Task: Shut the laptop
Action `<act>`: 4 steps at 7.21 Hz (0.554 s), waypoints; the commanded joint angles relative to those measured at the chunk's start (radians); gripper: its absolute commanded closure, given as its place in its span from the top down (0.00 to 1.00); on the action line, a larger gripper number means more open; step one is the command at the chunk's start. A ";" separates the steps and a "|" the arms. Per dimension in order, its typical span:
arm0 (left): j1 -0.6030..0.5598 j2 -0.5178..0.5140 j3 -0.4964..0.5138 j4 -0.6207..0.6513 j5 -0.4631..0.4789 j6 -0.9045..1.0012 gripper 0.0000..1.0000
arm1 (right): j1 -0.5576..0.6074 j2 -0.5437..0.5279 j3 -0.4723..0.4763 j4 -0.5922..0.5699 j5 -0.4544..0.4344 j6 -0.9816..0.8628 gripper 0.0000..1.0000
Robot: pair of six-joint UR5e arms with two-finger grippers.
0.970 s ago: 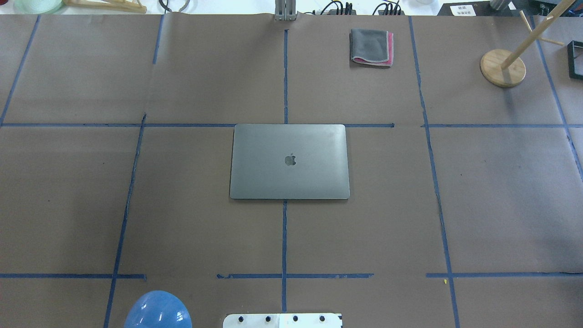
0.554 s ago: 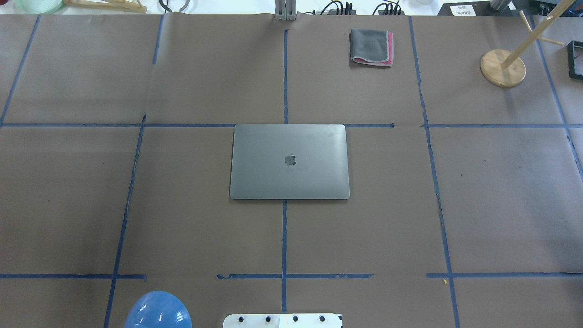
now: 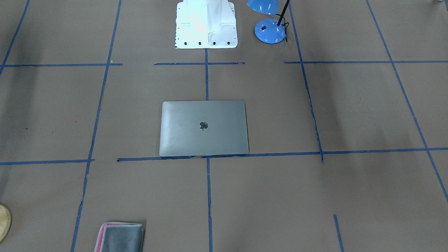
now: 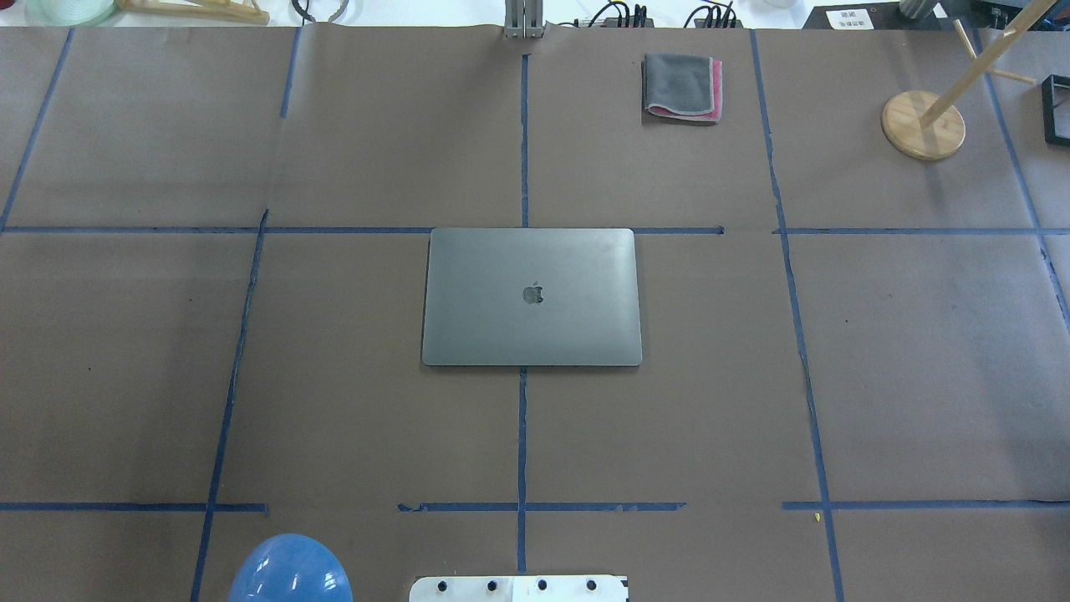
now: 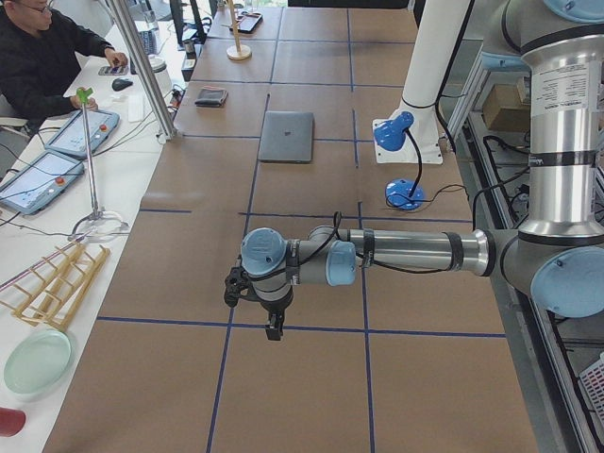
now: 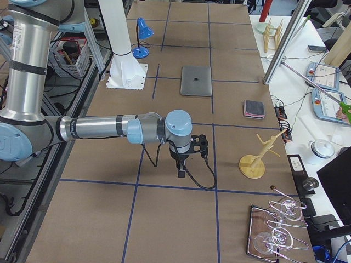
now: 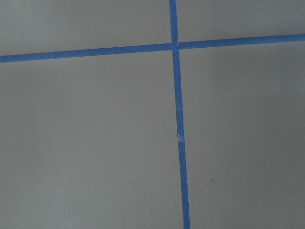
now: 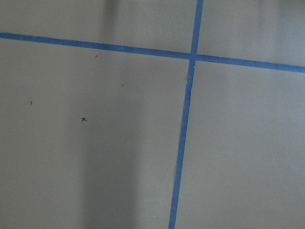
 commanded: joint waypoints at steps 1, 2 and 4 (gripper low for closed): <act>0.000 -0.002 0.002 0.002 0.000 -0.005 1.00 | 0.017 -0.001 -0.002 -0.008 0.001 0.000 1.00; 0.000 -0.005 0.001 0.002 0.000 -0.005 1.00 | 0.022 -0.001 -0.021 -0.008 0.003 0.000 1.00; 0.000 -0.008 0.001 0.002 0.002 -0.005 1.00 | 0.036 -0.003 -0.112 -0.001 0.047 -0.002 1.00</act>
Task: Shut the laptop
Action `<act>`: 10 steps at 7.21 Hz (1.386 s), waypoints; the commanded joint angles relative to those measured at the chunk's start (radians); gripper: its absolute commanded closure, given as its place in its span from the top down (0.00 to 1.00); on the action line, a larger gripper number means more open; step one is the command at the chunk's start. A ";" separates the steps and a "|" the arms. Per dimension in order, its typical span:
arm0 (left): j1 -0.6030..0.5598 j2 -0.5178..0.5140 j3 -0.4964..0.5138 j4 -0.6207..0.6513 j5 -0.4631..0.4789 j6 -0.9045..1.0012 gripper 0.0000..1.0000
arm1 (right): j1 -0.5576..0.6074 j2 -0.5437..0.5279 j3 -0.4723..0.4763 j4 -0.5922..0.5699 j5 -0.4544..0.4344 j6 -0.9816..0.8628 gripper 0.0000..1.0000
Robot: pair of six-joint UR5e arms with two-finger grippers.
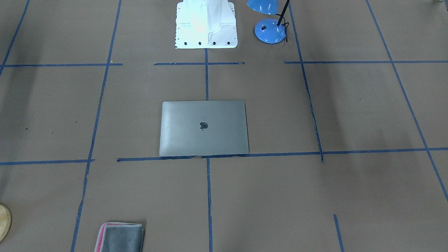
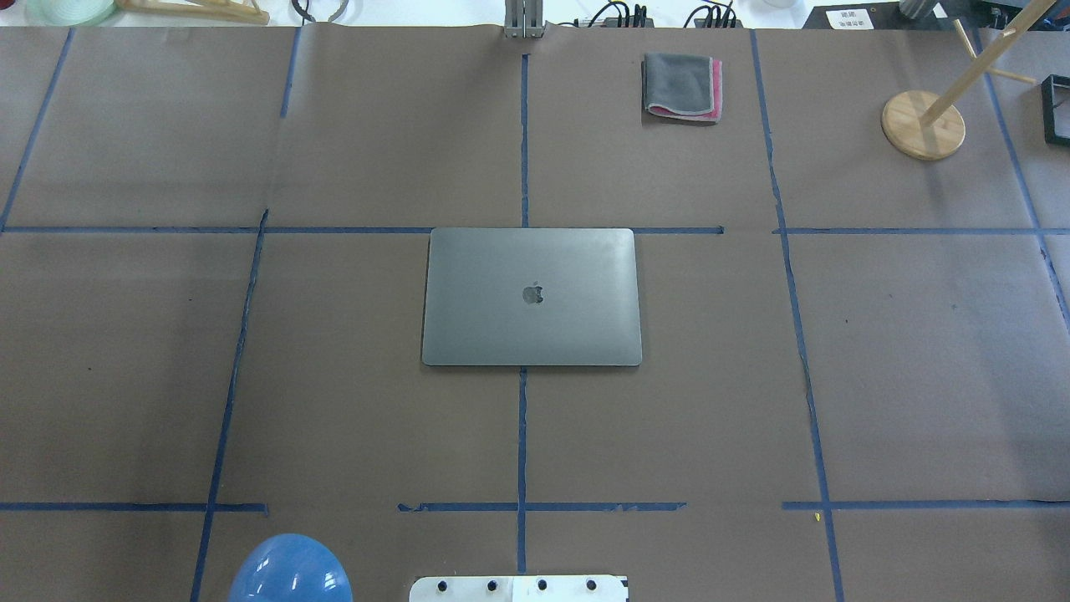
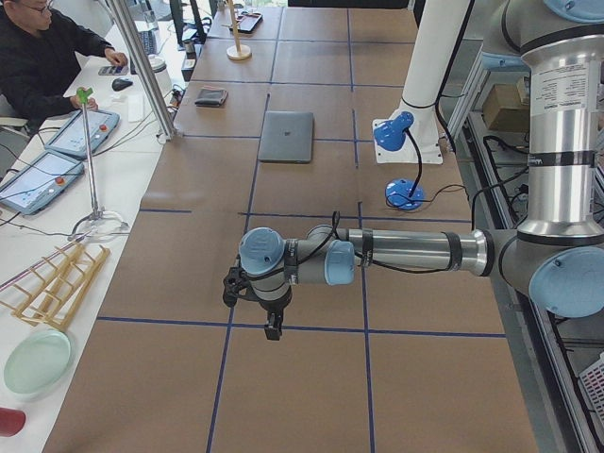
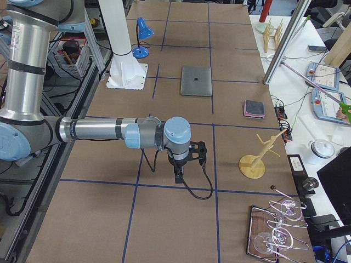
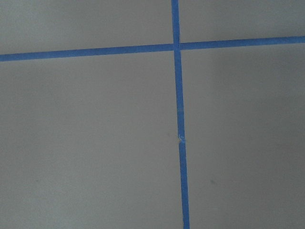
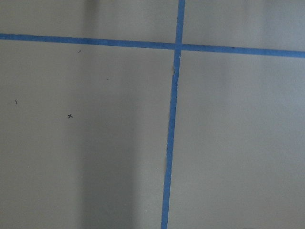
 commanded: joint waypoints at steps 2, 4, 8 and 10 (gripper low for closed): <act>-0.002 0.006 -0.005 0.000 0.001 0.000 1.00 | 0.025 0.000 -0.089 0.003 0.035 0.009 1.00; -0.002 0.008 -0.007 0.000 0.001 0.001 1.00 | 0.031 0.002 -0.088 0.006 0.047 0.018 1.00; -0.002 0.006 -0.008 -0.001 0.001 0.001 1.00 | 0.059 0.009 -0.083 0.012 0.045 0.016 1.00; -0.003 0.002 -0.007 -0.001 0.002 0.000 1.00 | 0.067 0.011 -0.081 0.012 0.047 0.016 1.00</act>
